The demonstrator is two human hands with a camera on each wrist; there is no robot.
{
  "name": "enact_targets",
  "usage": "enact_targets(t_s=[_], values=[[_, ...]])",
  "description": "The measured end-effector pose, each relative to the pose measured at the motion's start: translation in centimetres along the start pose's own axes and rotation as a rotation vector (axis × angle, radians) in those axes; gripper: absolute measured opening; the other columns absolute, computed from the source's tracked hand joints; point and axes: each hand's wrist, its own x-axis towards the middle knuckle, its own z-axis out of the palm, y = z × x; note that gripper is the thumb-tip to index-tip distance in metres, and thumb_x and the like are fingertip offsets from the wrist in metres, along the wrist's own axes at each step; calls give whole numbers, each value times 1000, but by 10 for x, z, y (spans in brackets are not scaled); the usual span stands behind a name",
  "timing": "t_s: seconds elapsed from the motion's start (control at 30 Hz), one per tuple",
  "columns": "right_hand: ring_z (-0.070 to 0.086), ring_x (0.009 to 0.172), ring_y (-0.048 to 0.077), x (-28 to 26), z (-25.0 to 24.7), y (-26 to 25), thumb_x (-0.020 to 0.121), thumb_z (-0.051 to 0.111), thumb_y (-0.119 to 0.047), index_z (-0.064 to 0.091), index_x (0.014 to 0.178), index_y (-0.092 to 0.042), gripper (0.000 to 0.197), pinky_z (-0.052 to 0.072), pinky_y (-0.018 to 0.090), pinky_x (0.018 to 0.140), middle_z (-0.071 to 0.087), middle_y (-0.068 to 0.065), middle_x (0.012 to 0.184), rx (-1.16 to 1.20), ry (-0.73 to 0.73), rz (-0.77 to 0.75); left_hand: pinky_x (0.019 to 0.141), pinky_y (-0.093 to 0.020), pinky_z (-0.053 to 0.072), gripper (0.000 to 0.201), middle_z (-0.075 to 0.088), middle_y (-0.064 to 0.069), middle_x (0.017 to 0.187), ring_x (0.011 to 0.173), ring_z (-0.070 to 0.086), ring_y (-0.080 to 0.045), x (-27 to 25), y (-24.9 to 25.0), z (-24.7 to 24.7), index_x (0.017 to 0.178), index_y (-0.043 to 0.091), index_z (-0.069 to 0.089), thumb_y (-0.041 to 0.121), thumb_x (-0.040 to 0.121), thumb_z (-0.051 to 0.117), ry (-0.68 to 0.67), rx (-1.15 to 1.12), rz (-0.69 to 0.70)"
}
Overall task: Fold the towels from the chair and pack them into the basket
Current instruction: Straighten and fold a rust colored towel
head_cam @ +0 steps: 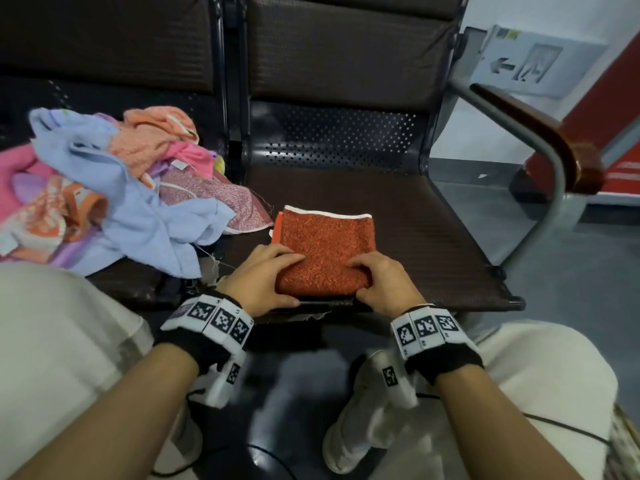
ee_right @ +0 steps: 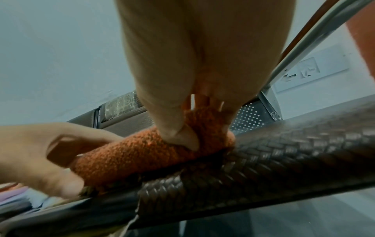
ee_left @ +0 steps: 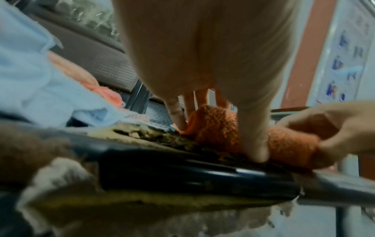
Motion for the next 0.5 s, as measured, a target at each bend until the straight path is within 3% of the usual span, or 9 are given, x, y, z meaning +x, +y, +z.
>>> enact_targets(t_s=[0.07,0.13,0.2,0.27,0.33,0.43,0.5], values=[[60,104,20,0,-4,1,77,64,-7,68,111,-19,36,34,11,88,68,4,106,5,36,-1,103,-23,27,62,46,9,130,114,37,-12,2,-2,-5,137,27,45,20,79,68,-1,154,33],[61,94,18,4,-10,2,80,62,-14,70,107,-22,29,32,9,78,68,0,89,36,85,13,96,-30,30,50,54,11,123,111,43,-13,7,0,-14,131,29,51,23,83,59,43,257,39],[59,90,15,10,-15,5,80,61,-19,69,105,-26,27,33,11,75,63,-5,83,107,149,53,97,-35,31,40,61,9,110,110,51,-17,15,2,-22,122,28,57,25,82,57,117,195,25],[57,88,11,19,-21,10,79,63,-21,65,104,-32,27,35,12,73,62,-8,89,192,179,91,101,-40,35,31,66,4,99,103,57,-23,25,3,-29,112,25,60,24,81,57,180,34,-31],[58,92,10,29,-27,16,74,72,-24,59,106,-36,37,39,16,76,62,-8,100,295,121,115,99,-42,39,22,68,-1,94,97,59,-27,38,1,-33,105,22,59,24,84,56,197,-76,-96],[59,103,15,44,-35,27,65,85,-23,53,115,-32,60,47,33,95,61,-1,111,381,-22,117,84,-36,45,7,66,-3,84,88,61,-27,58,-6,-37,91,18,56,22,86,54,199,-127,-166],[62,100,19,56,-37,32,67,84,-19,56,109,-29,51,48,42,97,66,4,106,389,-24,120,79,-35,45,5,64,-4,84,86,60,-26,71,-11,-37,87,18,55,22,86,54,184,-136,-213]])
